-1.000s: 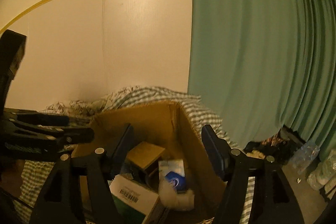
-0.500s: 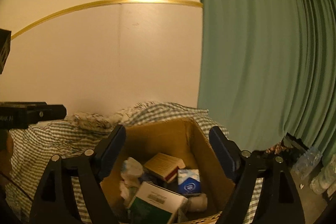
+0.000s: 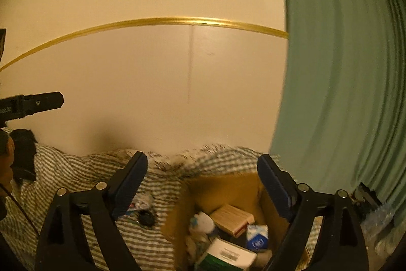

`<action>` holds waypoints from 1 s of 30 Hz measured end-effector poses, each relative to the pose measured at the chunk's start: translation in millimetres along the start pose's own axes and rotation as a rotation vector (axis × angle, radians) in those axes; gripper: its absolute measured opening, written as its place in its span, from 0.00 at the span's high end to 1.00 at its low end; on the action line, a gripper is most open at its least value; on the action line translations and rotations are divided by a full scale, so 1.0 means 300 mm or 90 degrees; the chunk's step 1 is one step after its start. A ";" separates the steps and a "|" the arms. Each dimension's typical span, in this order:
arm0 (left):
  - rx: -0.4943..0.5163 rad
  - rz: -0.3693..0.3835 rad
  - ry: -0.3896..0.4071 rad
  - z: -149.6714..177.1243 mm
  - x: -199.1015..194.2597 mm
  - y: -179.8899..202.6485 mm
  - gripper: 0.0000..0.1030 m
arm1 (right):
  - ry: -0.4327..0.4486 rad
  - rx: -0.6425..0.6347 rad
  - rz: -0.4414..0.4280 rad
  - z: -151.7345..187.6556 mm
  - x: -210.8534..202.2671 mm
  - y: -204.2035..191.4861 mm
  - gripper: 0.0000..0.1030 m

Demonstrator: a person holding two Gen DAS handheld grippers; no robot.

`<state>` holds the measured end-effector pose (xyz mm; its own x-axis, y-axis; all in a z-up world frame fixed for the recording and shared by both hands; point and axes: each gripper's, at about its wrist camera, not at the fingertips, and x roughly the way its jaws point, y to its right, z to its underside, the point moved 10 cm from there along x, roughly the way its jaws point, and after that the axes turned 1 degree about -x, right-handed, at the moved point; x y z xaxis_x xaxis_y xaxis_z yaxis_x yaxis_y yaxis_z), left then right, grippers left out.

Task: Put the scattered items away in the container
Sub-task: 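Withdraw both tools from the box back over the bed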

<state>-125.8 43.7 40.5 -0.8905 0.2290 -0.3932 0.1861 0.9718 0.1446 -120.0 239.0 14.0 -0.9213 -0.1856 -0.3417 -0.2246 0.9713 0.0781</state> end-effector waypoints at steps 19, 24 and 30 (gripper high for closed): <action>0.079 -0.089 -0.055 0.353 0.364 -0.332 0.00 | -0.159 -0.110 -0.116 0.193 0.467 -0.439 0.08; 0.089 -0.043 -0.117 0.548 0.507 -0.351 0.00 | -0.184 -0.136 -0.147 0.396 0.527 -0.532 0.10; 0.078 -0.008 -0.168 0.715 0.644 -0.356 0.00 | -0.224 -0.172 -0.195 0.575 0.590 -0.627 0.34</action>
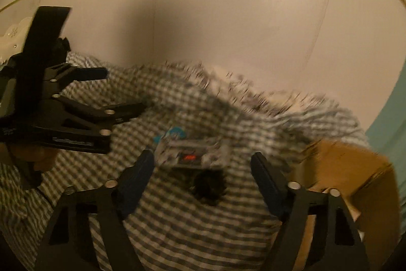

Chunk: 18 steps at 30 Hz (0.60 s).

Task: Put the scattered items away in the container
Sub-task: 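Withdraw both tools from the box back over the bed, then grasp the floral tissue pack with the left gripper while the right gripper grasps the black bead bracelet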

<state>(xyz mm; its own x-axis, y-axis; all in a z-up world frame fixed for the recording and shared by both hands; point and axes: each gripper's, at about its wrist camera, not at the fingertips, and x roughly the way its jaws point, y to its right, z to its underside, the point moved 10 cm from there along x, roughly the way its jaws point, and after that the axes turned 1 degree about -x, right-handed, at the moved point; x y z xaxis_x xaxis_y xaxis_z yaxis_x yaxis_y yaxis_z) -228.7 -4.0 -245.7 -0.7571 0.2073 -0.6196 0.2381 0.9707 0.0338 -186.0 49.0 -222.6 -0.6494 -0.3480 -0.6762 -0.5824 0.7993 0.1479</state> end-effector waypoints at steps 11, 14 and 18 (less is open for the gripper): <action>-0.051 0.052 -0.106 0.157 0.221 -0.010 0.00 | -0.130 0.112 0.061 0.199 0.273 0.087 0.45; -0.062 0.070 -0.119 0.165 0.261 0.005 0.00 | -0.154 0.124 0.064 0.230 0.327 0.110 0.45; -0.053 0.091 -0.146 0.184 0.318 0.047 0.00 | -0.183 0.130 0.063 0.270 0.399 0.124 0.47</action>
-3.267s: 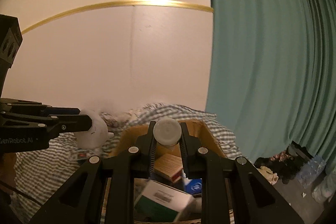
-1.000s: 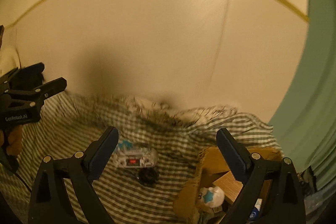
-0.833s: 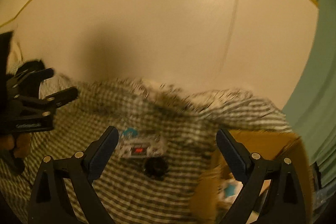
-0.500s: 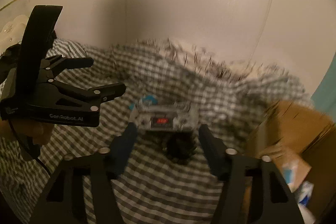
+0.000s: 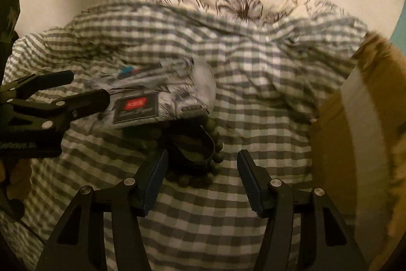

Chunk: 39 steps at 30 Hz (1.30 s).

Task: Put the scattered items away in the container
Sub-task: 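Grasp the floral tissue pack with the left gripper while the right gripper grasps the black bead bracelet, then carry the tissue pack and bead bracelet into the cardboard box and release both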

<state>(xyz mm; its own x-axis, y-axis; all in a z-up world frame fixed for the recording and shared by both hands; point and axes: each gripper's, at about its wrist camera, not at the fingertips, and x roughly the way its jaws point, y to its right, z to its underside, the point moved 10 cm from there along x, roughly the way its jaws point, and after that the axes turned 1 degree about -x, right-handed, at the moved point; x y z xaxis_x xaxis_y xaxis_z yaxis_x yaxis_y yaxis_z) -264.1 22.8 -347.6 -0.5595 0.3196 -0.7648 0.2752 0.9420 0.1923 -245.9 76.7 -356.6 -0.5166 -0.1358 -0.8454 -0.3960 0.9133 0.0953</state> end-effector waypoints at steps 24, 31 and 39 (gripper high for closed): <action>0.065 0.006 0.014 -0.048 -0.139 0.076 0.79 | 0.026 -0.050 -0.022 0.028 -0.127 -0.029 0.73; 0.064 0.011 0.052 -0.086 -0.318 0.113 0.79 | 0.042 -0.063 -0.037 0.045 -0.254 -0.064 0.73; 0.073 0.016 0.092 -0.125 -0.521 0.192 0.79 | 0.052 -0.092 -0.045 0.079 -0.410 -0.090 0.74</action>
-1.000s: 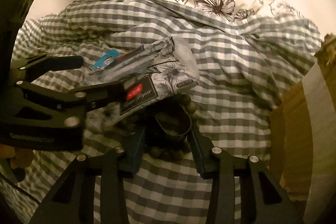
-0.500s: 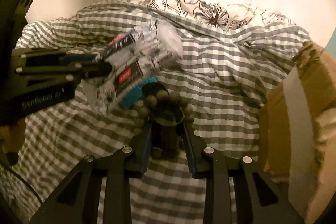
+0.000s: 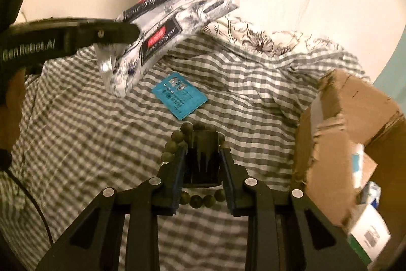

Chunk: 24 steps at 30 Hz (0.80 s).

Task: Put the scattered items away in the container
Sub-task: 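Carry the tissue pack and bead bracelet into the cardboard box and release both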

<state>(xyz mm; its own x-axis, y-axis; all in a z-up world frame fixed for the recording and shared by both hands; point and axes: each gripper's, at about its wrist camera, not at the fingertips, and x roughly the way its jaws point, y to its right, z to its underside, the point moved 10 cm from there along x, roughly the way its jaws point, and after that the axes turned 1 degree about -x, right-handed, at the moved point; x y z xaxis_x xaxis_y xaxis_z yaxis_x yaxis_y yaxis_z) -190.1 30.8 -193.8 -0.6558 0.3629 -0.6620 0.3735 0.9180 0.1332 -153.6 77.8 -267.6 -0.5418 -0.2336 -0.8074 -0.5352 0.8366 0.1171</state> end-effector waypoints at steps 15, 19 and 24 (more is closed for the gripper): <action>-0.018 0.012 0.077 -0.119 -0.293 0.130 0.79 | 0.107 -0.006 -0.005 -0.047 -0.390 0.034 0.75; -0.016 0.024 0.110 -0.175 -0.363 0.179 0.79 | 0.142 0.012 0.004 -0.067 -0.500 0.094 0.75; -0.011 0.046 0.131 -0.235 -0.396 0.268 0.79 | 0.183 0.043 0.027 -0.086 -0.626 0.188 0.77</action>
<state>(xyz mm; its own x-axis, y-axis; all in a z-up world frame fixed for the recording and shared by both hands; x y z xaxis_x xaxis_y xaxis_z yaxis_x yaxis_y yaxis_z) -128.6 72.8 -52.5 -0.7488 0.4513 -0.4854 0.4146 0.8903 0.1883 -98.8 156.0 -94.5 -0.7295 -0.3204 -0.6043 -0.4693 0.8772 0.1015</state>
